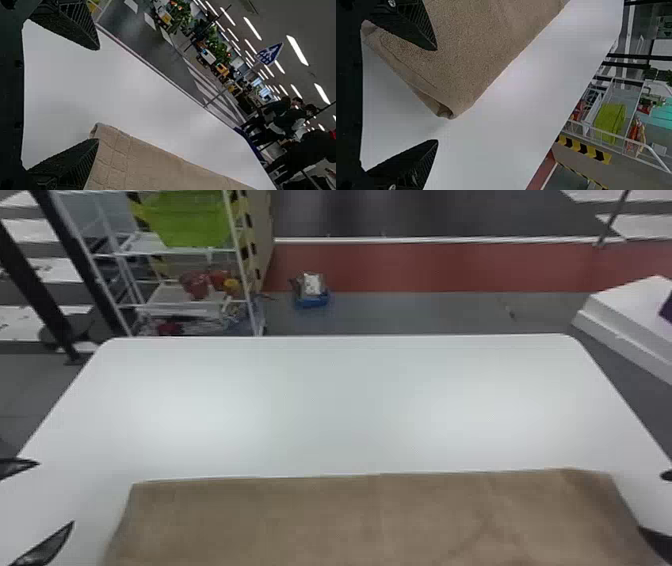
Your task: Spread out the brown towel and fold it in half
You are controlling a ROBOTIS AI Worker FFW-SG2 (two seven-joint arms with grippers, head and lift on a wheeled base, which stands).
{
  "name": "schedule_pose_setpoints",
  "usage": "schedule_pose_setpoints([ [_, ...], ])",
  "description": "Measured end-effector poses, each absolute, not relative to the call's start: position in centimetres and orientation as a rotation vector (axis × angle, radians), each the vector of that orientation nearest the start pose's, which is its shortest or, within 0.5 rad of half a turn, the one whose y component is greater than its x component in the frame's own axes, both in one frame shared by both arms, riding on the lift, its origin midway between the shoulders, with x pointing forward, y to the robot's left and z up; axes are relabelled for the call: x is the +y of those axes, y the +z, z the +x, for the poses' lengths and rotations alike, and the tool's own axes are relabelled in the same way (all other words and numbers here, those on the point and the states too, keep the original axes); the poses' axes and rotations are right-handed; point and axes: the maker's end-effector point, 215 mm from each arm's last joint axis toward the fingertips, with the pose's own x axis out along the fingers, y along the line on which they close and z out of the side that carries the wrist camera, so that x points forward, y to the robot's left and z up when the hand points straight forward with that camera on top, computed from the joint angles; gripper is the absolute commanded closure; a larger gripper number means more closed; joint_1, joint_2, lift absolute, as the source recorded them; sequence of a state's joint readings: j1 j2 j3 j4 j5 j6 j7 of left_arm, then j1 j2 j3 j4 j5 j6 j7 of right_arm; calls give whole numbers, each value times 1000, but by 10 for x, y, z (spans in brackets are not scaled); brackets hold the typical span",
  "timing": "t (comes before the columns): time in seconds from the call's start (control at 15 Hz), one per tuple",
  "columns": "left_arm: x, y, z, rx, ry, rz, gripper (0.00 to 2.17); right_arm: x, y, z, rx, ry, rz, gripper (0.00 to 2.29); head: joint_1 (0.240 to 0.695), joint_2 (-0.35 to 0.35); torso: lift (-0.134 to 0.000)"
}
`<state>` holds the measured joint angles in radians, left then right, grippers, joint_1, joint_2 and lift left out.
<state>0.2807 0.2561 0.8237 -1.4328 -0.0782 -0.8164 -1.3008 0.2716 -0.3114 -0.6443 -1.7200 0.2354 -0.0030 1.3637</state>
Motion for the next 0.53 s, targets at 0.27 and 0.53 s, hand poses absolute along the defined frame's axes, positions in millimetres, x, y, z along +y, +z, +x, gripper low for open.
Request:
schedule_pose_setpoints([
  [0.27, 445, -362, 341, 48, -651, 796, 60, -421, -399, 378, 474, 754, -464, 49, 695, 38, -134],
  [0.53, 444, -361, 341, 47, -652, 796, 60, -423, -395, 377, 465, 748, -464, 49, 695, 36, -134],
])
